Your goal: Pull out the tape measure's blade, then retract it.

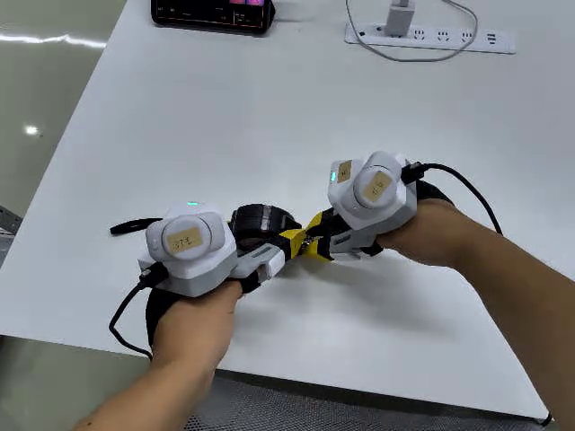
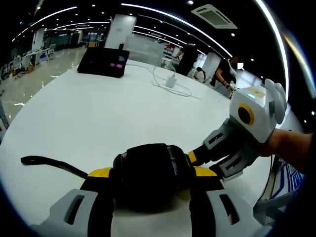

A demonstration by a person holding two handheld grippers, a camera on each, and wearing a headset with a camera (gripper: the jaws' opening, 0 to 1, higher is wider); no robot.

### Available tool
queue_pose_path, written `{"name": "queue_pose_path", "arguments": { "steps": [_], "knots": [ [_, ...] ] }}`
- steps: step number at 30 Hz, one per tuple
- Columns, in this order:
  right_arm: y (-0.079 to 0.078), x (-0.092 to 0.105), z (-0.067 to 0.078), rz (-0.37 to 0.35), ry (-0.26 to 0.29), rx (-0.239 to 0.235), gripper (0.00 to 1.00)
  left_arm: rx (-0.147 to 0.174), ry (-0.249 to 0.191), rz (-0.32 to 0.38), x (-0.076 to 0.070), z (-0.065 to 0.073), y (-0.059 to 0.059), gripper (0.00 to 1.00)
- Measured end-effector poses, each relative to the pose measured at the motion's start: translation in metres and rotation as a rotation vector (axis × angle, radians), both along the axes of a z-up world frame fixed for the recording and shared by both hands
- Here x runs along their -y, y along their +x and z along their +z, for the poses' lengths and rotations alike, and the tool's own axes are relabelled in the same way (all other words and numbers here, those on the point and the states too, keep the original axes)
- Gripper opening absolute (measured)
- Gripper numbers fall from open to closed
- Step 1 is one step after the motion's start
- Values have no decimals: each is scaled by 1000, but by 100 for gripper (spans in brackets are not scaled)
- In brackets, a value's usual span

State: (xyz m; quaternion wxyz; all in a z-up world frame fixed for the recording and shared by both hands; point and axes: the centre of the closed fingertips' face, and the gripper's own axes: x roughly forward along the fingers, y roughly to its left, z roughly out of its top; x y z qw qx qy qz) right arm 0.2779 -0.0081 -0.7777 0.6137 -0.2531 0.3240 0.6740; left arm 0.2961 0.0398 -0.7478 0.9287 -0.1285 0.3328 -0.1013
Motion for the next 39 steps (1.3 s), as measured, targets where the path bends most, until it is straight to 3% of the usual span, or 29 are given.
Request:
{"name": "queue_pose_path", "arguments": {
  "steps": [20,29,39],
  "knots": [
    [3,4,3,-27,4,13,20,25,14,-79,1,5,-1,57],
    [4,11,6,-81,2,27,38,46,25,-102,-1,9,-2,57],
    [3,12,8,-92,6,29,39,53,31,-111,-4,12,-4,59]
  ]
}}
